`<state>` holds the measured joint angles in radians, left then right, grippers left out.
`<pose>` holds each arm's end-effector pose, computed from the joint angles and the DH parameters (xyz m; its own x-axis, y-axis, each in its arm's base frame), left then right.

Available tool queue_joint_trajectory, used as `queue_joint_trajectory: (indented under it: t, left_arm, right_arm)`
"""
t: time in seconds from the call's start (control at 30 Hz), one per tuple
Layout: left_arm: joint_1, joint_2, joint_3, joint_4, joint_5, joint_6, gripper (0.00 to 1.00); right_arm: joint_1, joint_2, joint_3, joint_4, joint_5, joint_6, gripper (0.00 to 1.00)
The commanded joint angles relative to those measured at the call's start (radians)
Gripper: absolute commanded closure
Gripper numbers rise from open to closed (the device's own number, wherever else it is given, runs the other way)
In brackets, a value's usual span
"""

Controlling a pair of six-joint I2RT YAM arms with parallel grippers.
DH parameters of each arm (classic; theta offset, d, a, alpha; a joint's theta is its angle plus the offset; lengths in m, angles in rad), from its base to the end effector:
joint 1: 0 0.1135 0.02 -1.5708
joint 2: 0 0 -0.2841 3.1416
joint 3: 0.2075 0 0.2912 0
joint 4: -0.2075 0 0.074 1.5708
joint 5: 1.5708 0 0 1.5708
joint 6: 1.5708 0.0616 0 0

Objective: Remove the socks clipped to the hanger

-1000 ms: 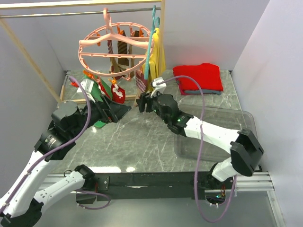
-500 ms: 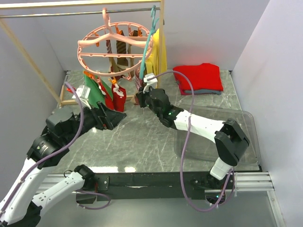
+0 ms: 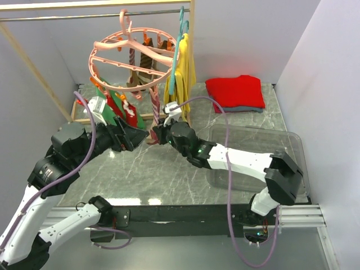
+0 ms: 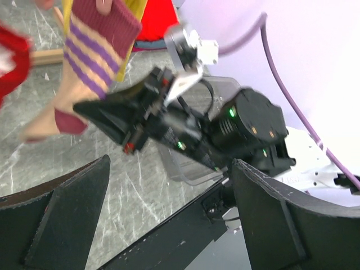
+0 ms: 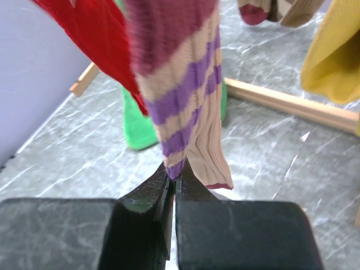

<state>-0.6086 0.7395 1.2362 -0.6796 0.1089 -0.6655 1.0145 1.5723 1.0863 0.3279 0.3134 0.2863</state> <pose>0.1316 -0.0998 0.4689 -0.5224 -0.3841 -0.7613 0.4239 0.6577 -0.6227 0.2439 0.3563 0.2967 -0.2625 0.0866 -0.9610 -0.5973 0.7677 0.2323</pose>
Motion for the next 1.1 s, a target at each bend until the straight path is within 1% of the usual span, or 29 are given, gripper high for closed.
queue_joint_trajectory:
  t: [0.0, 0.13, 0.27, 0.37, 0.4, 0.5, 0.83, 0.97, 1.07]
  left_arm:
    - [0.000, 0.040, 0.069, 0.026, -0.023, 0.006, 0.07]
    - [0.000, 0.086, 0.091, 0.048, -0.054, -0.014, 0.10]
    - [0.000, 0.147, 0.118, 0.064, -0.095, -0.029, 0.13]
    - [-0.002, 0.181, 0.121, 0.090, -0.106, -0.046, 0.16]
    - [0.000, 0.195, 0.120, 0.106, -0.157, -0.051, 0.16]
    - [0.000, 0.233, 0.127, 0.120, -0.202, -0.057, 0.16]
    - [-0.003, 0.336, 0.141, 0.179, -0.290, -0.094, 0.20]
    - [-0.003, 0.336, 0.098, 0.282, -0.253, -0.020, 0.18]
    - [-0.003, 0.343, 0.111, 0.287, -0.232, -0.011, 0.16]
  right_arm:
    - [0.029, -0.118, -0.029, -0.059, 0.044, 0.066, 1.00]
    - [0.035, -0.162, -0.019, -0.136, -0.045, 0.076, 1.00]
    - [0.036, -0.169, 0.017, -0.223, -0.088, 0.079, 1.00]
    - [0.042, -0.176, 0.014, -0.224, -0.096, 0.070, 1.00]
    - [0.041, -0.182, 0.011, -0.224, -0.099, 0.067, 1.00]
    - [0.042, -0.189, 0.018, -0.239, -0.111, 0.050, 1.00]
    - [0.045, -0.215, 0.020, -0.267, -0.094, 0.013, 1.00]
    - [0.045, -0.222, 0.035, -0.286, -0.112, -0.007, 1.00]
    - [0.044, -0.232, 0.044, -0.311, -0.122, -0.021, 1.00]
